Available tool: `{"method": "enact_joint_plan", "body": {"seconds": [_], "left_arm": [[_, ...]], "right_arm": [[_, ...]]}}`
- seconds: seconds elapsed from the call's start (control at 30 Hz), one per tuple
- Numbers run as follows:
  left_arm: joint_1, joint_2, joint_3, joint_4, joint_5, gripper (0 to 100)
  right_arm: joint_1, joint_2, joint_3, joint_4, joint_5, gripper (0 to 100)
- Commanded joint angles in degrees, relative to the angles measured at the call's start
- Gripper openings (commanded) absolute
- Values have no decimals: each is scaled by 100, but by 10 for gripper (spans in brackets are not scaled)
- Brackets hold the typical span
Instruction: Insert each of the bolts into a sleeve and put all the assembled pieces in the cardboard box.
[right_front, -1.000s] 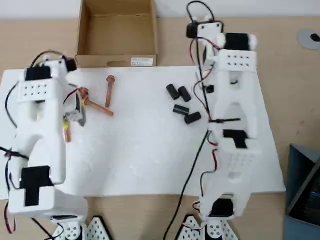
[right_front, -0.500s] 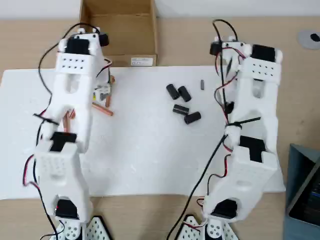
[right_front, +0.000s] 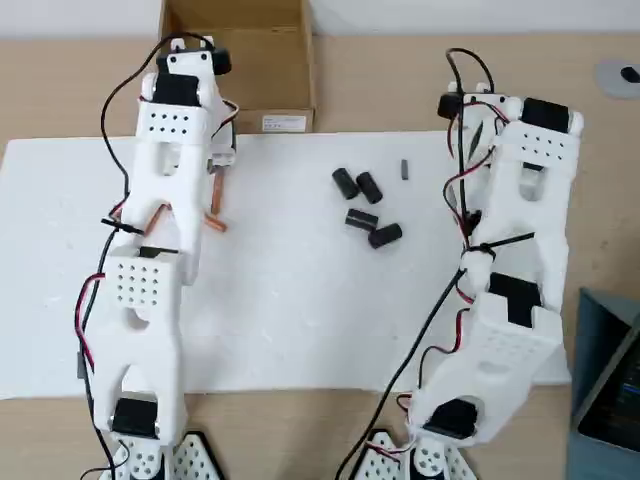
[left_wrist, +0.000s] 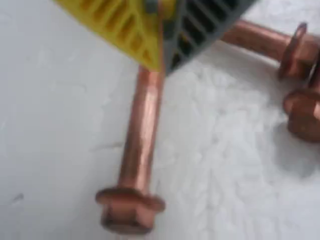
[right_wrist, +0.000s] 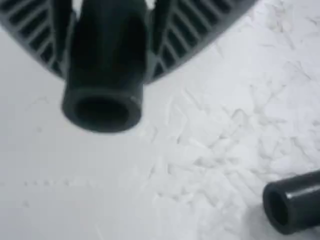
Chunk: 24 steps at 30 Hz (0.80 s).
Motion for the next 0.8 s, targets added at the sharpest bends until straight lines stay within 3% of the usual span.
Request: {"method": "enact_joint_plan", "body": {"seconds": [0.0, 0.13, 0.77], "left_arm": [[62, 84, -440, 53, 26, 43], [35, 365, -607, 53, 26, 89], [9, 1578, -1354, -440, -9, 89]], "right_arm": [[84, -418, -13, -18, 44, 12], [84, -426, -13, -9, 44, 12], [84, -435, -4, 35, 44, 12]]}}
